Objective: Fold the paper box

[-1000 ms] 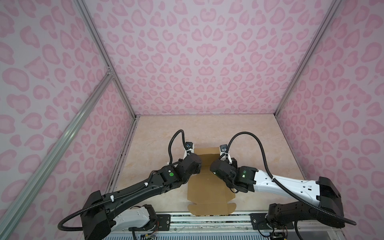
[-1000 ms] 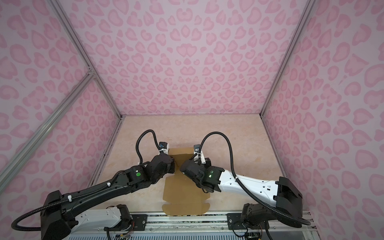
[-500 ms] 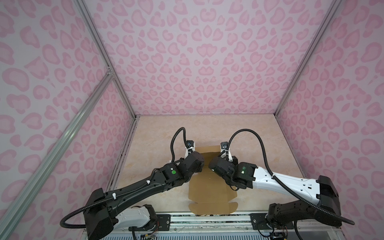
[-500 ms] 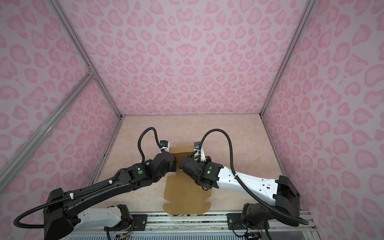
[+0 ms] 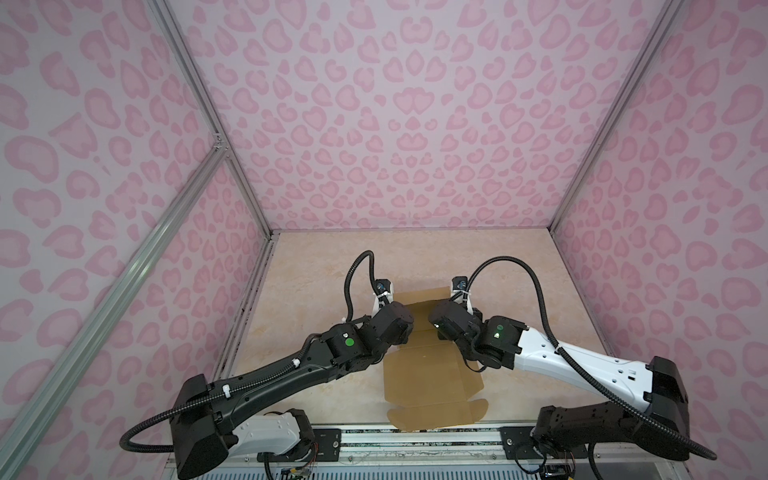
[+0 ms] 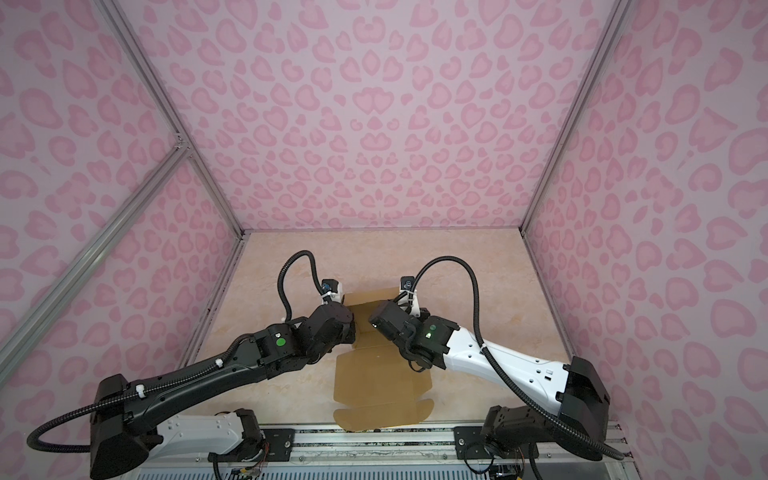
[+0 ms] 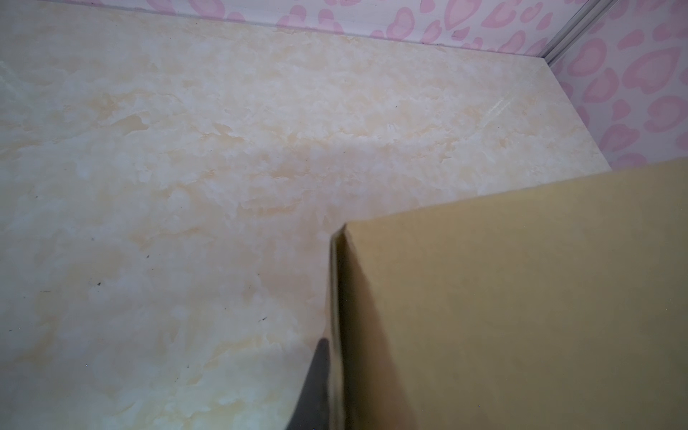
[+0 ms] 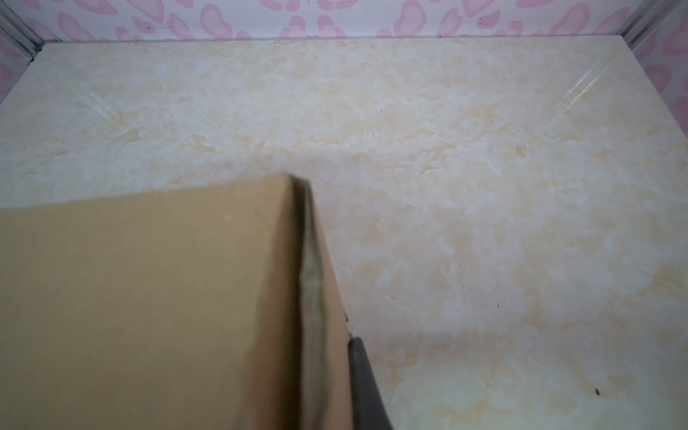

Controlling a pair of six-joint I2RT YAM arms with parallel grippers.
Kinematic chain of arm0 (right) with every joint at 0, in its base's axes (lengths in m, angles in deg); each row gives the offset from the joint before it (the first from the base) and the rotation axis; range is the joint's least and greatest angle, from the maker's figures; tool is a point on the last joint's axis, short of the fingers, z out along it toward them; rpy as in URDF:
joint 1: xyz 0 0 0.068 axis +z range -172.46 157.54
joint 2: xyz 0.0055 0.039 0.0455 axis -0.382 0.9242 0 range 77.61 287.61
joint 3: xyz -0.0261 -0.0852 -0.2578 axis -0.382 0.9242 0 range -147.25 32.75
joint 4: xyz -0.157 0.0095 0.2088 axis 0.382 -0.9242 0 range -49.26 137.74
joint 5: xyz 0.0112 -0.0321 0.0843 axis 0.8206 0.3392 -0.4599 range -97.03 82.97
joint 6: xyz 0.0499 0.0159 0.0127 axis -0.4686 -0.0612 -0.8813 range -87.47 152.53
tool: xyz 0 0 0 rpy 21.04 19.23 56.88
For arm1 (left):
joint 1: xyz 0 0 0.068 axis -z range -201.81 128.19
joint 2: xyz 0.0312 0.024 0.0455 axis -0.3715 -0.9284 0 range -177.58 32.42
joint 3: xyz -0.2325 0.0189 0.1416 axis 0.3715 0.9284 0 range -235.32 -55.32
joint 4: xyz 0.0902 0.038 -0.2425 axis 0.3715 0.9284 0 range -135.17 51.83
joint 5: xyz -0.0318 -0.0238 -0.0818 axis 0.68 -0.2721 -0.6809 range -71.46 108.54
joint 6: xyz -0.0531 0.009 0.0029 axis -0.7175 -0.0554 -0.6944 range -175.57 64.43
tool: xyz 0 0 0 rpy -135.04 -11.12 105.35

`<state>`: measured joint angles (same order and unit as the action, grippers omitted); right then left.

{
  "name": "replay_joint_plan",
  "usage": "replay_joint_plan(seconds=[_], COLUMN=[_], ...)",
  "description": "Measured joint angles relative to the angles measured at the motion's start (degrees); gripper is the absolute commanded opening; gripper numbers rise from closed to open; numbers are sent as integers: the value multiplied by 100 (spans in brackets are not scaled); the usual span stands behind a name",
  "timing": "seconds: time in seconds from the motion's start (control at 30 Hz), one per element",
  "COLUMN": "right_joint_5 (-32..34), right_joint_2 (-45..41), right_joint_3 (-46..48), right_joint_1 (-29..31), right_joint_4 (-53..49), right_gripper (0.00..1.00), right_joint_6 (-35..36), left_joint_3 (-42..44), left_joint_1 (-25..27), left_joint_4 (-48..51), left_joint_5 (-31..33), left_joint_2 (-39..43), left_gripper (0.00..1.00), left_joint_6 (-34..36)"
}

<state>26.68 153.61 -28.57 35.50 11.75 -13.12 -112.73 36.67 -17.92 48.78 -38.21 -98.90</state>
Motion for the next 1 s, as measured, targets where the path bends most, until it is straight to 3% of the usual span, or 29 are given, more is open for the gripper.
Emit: replay_joint_plan(seconds=[0.4, 1.0], right_joint_5=[142, 444], right_joint_2=[326, 776], right_joint_3=[-313, -774], right_joint_1=[7, -92], right_joint_4=[-321, -984], right_gripper=[0, 0], right_joint_6=[-81, -796], left_joint_3=[-90, -92], left_joint_1=[46, 72], left_joint_4=[138, 92], left_joint_5=[81, 35], left_joint_2=[-70, -70], left_gripper=[3, 3], left_joint_6=[-116, -157])
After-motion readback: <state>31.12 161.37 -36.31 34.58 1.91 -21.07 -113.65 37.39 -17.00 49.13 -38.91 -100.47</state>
